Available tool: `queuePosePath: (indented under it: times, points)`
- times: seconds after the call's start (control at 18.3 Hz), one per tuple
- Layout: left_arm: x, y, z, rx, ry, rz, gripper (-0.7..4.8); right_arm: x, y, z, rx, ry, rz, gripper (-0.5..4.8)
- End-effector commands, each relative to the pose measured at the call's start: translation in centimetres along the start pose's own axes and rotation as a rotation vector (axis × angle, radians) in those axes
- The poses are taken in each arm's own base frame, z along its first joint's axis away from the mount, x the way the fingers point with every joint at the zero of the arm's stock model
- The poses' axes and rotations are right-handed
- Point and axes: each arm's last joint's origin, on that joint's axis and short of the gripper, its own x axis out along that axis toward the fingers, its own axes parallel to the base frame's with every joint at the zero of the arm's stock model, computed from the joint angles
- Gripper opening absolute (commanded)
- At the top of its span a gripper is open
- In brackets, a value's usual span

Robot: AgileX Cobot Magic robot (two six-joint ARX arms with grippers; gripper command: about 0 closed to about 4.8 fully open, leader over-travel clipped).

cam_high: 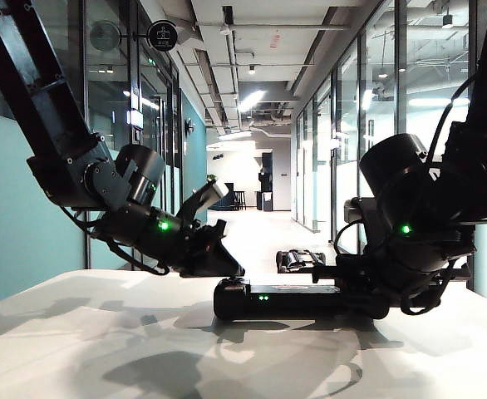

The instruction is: Push the left joystick on the remote control sitting on the white table forward to make the robot dog walk in a straight line until it approaches the door.

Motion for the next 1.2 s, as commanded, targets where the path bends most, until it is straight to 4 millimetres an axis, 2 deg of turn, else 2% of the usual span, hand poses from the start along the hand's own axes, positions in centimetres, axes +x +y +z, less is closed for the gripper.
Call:
queuePosePath:
  times: [0.05,1.2]
  points:
    - [0.04,0.18,0.21,0.017,-0.017,0.032,-0.05,-0.08,0.2,0.85,0.031,-0.058,0.014,1.66]
    - [0.15,0.43,0.52,0.038,-0.05,0.087,-0.05,-0.08,0.2,0.85,0.031,-0.057,0.015,1.66]
